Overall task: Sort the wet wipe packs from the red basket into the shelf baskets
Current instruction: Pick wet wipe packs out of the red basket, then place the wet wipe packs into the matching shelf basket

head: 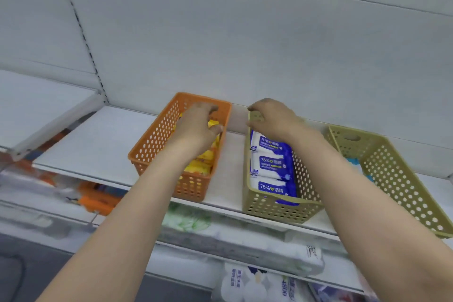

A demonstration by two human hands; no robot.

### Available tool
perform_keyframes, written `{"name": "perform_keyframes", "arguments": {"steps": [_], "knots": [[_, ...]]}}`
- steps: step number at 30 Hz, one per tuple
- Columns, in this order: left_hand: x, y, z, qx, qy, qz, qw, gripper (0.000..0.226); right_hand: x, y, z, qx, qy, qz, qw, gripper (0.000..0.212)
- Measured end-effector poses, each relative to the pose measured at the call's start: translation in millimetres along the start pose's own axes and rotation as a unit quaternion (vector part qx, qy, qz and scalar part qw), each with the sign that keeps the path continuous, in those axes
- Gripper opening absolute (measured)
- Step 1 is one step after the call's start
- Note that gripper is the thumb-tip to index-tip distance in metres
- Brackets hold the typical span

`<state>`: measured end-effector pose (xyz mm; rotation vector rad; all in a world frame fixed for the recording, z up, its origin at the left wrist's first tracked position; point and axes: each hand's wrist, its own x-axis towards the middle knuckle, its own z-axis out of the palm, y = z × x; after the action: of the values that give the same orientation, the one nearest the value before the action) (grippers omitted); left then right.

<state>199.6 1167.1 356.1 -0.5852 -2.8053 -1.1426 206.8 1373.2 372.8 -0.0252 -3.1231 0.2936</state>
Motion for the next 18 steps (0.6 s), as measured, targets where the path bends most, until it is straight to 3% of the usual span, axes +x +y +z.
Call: {"name": "perform_keyframes", "arguments": {"steps": [5, 9, 14, 18], "knots": [[-41.1, -59.0, -89.3, 0.064, 0.108, -0.001, 0.992, 0.047, -3.4, -109.3, -25.7, 0.021, 0.099, -0.090, 0.991, 0.049], [-97.6, -133.9, -165.5, 0.117, 0.174, -0.012, 0.978, 0.042, -12.7, -221.3, -5.9, 0.056, 0.164, -0.156, 0.972, 0.047], [-185.7, -250.4, -249.1, 0.181, 0.230, -0.093, 0.952, 0.038, -20.4, -363.4, 64.0, 0.107, 0.138, -0.246, 0.953, 0.044], [-254.3, -339.9, -291.0, 0.205, 0.227, -0.187, 0.934, 0.036, -17.6, -473.4, 136.5, 0.128, 0.041, -0.314, 0.940, 0.045]]}}
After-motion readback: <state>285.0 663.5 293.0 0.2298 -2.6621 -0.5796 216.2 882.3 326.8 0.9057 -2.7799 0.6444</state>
